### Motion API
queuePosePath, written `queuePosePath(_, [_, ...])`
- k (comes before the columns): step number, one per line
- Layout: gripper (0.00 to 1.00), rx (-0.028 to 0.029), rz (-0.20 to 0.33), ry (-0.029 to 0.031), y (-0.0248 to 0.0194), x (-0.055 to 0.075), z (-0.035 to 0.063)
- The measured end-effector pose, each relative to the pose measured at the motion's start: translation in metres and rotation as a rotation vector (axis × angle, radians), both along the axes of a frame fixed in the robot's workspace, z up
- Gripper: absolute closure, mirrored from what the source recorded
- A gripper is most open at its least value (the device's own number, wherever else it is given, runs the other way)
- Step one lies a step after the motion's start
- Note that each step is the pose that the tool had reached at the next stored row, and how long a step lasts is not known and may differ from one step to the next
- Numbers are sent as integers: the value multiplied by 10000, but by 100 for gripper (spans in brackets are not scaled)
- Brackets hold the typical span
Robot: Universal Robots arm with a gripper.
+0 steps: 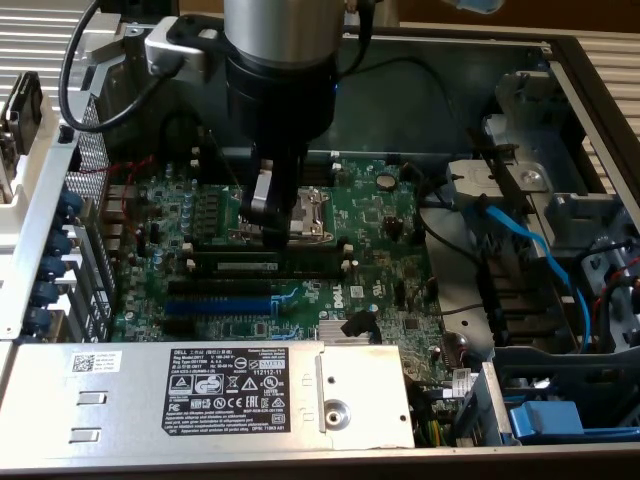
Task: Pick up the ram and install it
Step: 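Press down the ram until it locks into place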
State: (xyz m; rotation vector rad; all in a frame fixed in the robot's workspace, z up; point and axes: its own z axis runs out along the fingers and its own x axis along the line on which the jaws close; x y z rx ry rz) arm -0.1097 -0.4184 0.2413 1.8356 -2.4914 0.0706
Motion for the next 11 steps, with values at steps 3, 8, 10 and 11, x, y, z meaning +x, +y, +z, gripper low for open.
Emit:
queuePosePath(3, [90, 0, -507, 0, 0, 0, -1])
queuePosePath(8, [90, 0, -1353, -1, 0, 0, -4])
queuePosePath(10, [90, 0, -1651, 0, 0, 0, -6])
queuePosePath(11, [90, -1, -1797, 0, 0, 0, -6])
